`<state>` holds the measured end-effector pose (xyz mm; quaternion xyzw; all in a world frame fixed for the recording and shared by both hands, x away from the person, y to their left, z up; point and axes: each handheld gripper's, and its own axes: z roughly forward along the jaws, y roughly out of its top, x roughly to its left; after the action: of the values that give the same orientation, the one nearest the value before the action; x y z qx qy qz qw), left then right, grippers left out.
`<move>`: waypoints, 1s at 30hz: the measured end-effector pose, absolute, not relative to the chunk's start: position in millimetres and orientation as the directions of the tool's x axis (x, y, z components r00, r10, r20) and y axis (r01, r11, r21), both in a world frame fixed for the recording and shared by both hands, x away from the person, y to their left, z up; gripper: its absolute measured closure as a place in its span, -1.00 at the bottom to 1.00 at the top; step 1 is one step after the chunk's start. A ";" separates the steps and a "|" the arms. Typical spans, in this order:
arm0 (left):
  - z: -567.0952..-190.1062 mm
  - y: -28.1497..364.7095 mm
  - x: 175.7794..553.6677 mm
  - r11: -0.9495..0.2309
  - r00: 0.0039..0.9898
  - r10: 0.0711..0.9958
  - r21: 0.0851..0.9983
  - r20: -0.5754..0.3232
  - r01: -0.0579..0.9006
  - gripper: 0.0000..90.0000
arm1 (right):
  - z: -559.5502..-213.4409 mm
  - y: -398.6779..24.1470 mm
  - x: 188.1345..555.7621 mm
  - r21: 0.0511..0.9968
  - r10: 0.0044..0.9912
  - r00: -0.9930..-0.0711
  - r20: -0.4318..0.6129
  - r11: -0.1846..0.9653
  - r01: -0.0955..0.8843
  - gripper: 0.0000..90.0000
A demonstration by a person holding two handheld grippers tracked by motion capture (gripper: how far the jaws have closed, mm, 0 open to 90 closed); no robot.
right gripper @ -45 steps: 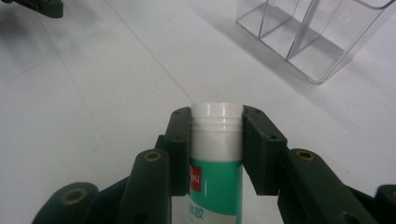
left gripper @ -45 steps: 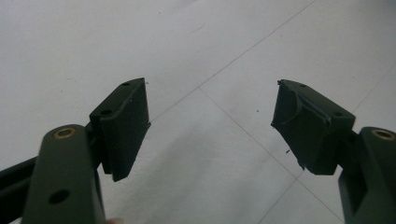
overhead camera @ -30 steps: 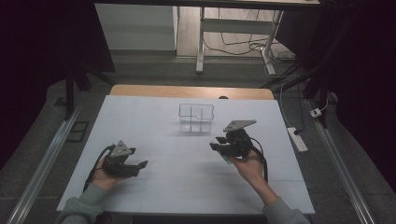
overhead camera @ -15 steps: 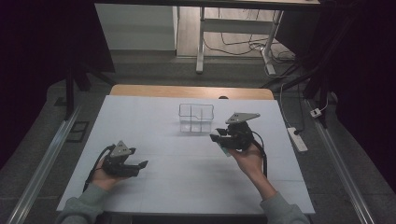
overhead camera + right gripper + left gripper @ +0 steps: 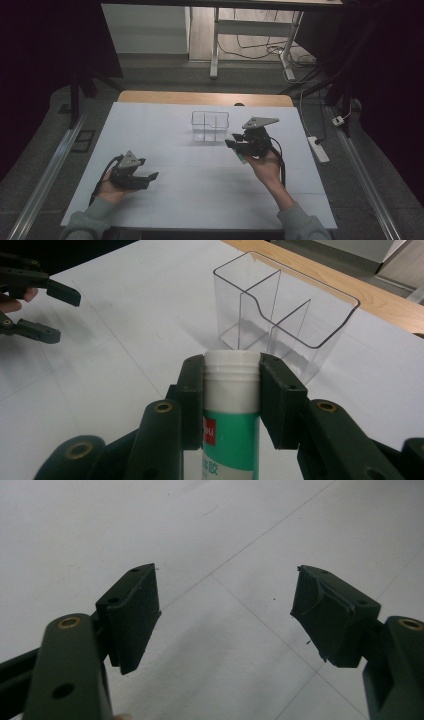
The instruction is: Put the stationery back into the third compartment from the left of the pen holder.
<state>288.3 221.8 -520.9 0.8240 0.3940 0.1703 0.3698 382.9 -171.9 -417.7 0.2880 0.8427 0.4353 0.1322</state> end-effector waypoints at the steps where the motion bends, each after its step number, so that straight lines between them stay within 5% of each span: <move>1: -520.9 221.8 288.3 -0.416 0.631 0.775 0.743 -0.010 0.524 -0.42 | -417.9 -171.8 383.3 0.809 0.603 -0.797 0.032 0.453 0.375 0.42; 30: -521.6 221.6 288.6 -0.419 0.638 0.770 0.742 -0.015 0.523 -0.42 | -411.9 -156.5 435.9 0.846 0.646 -0.761 0.061 0.371 0.382 0.42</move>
<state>288.6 221.6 -521.6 0.8257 0.3913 0.1668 0.3705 435.9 -156.5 -411.9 0.3151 0.8158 0.4637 0.1420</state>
